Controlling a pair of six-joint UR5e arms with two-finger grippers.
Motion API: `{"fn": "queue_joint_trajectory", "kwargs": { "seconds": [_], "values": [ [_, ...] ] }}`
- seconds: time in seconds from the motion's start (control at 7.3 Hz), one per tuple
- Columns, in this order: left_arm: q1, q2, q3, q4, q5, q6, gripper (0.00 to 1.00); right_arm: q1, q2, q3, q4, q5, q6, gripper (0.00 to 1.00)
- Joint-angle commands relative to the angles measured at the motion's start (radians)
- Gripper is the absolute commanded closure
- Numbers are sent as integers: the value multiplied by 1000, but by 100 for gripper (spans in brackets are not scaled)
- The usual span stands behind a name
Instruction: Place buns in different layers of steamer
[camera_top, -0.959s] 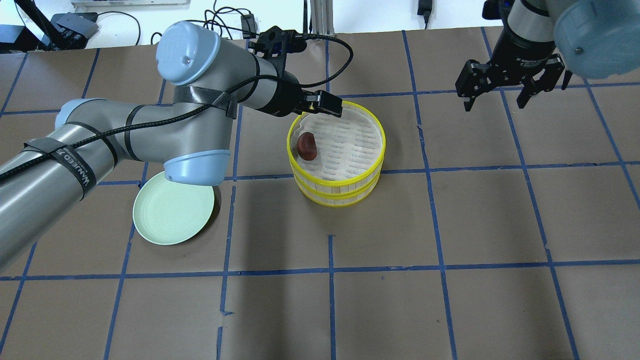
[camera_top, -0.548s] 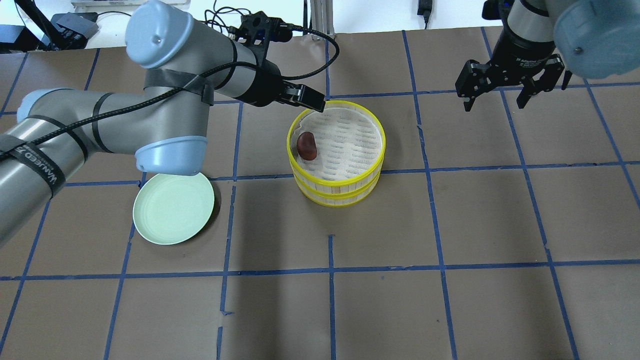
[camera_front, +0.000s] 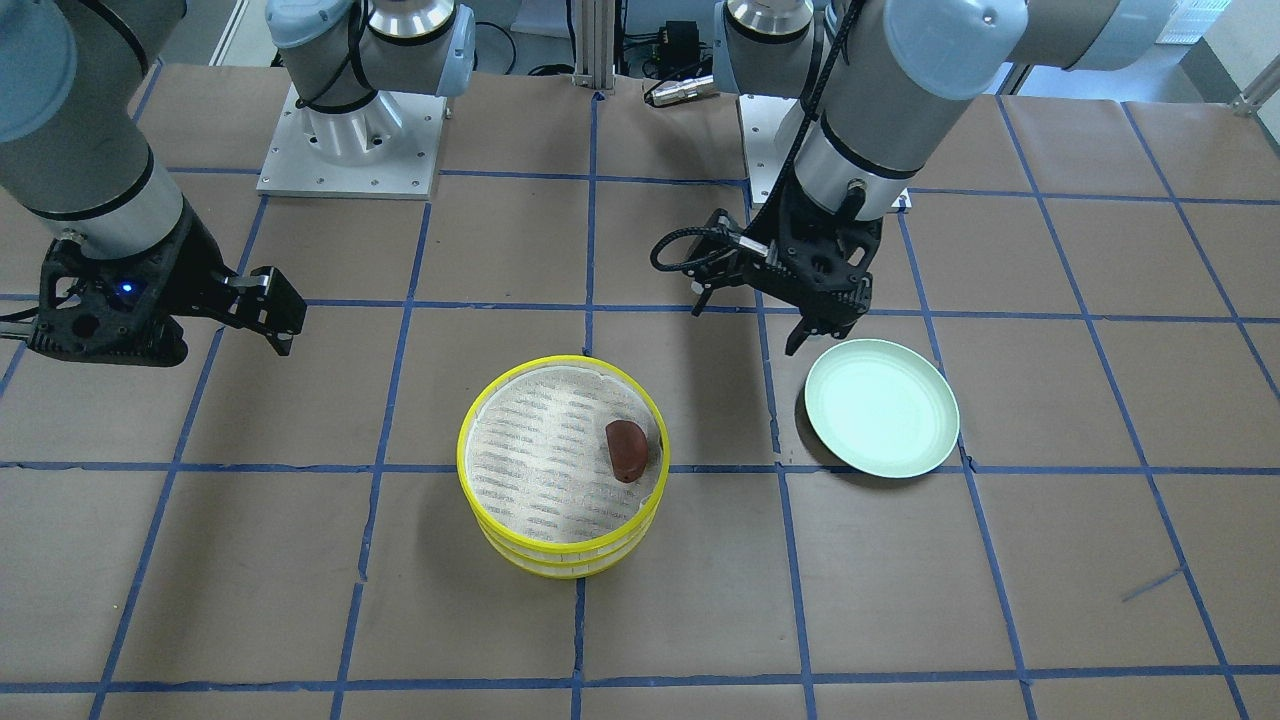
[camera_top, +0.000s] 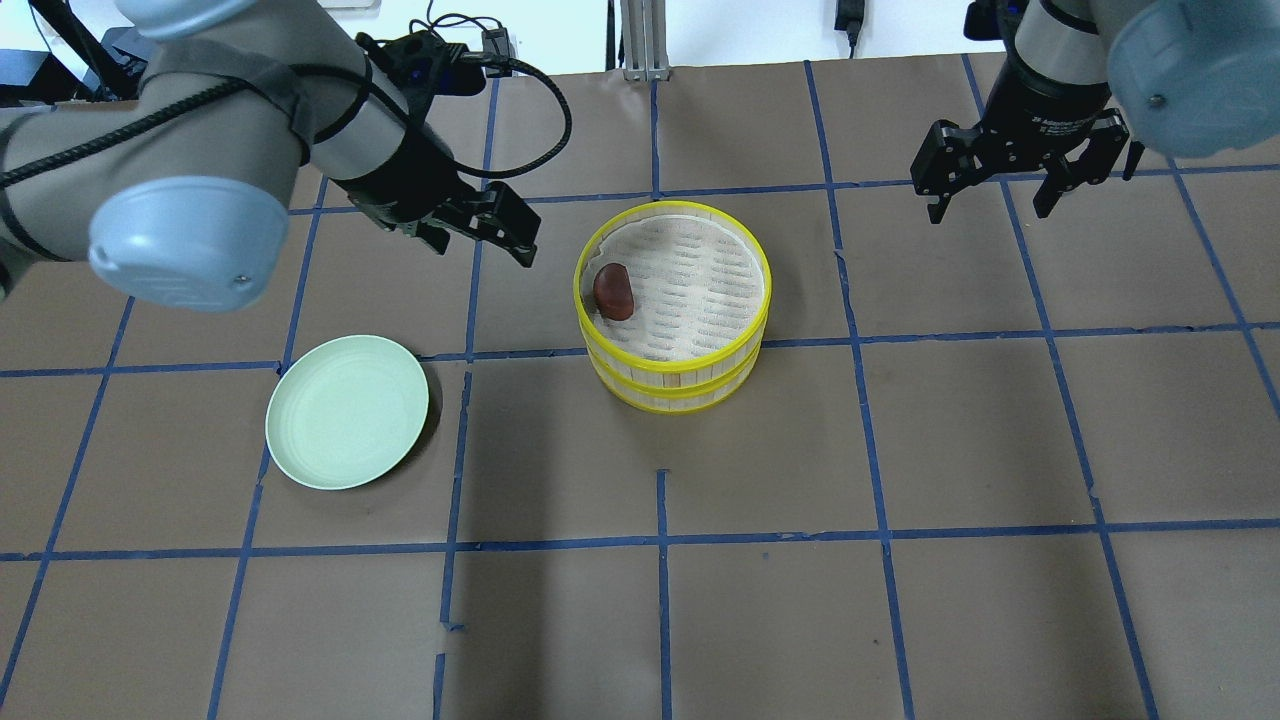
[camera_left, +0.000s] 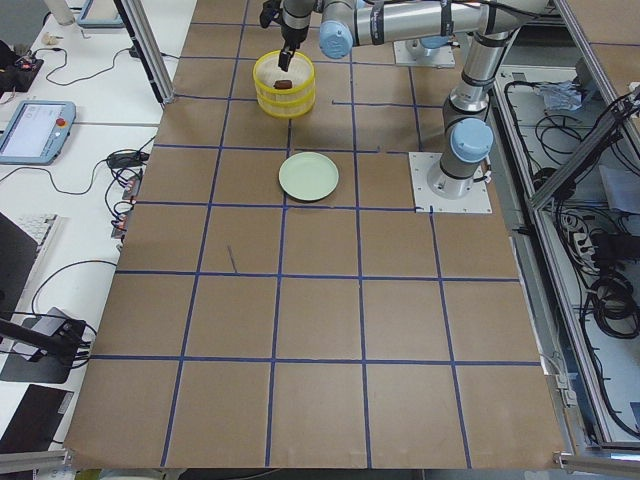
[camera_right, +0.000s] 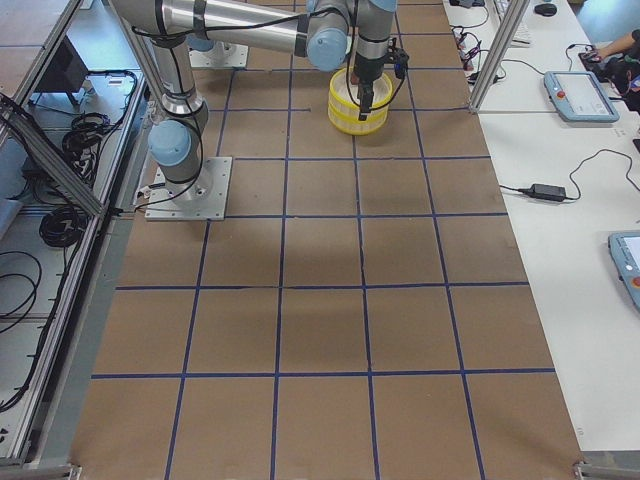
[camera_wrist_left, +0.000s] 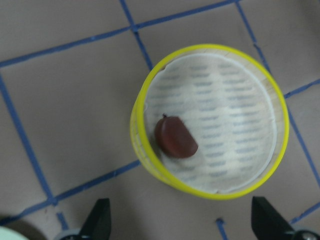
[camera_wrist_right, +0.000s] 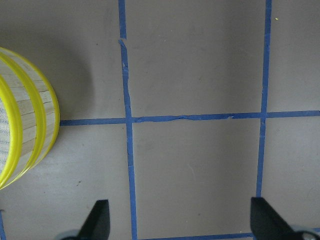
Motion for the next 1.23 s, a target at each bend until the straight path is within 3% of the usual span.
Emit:
{"fn": "queue_joint_trajectory", "kwargs": {
  "seconds": [0.0,0.27,1.1],
  "values": [
    [129,11,53,-186,45,0,0,0,0,0,0,1,0,0],
    [153,6,96,-231,244,-1,0,0,0,0,0,1,0,0],
    [147,15,102,-245,244,-1,0,0,0,0,0,1,0,0]
  ]
}}
